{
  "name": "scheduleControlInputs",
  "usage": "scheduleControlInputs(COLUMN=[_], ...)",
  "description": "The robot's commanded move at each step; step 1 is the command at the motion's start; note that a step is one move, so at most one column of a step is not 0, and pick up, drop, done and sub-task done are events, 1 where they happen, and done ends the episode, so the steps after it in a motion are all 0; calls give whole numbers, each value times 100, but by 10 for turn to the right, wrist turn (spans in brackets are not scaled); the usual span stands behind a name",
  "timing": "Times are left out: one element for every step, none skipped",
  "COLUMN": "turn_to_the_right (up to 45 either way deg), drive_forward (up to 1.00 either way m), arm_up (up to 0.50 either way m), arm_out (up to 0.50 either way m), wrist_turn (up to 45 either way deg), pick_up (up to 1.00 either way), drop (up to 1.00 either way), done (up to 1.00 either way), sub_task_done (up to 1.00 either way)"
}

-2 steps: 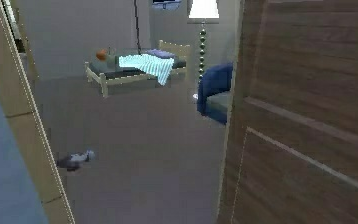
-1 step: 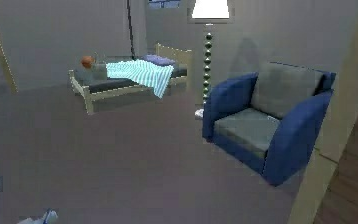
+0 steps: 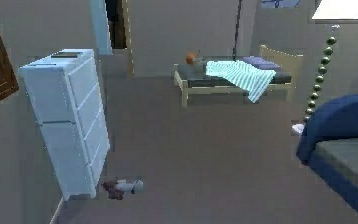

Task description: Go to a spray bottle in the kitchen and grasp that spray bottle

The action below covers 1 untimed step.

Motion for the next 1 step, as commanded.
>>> scheduleControlInputs(turn_to_the_right=[0], drive_forward=[25], arm_up=[0], arm_out=[0], wrist_turn=[0], pick_up=[0], drop=[0], done=[0], sub_task_done=[0])
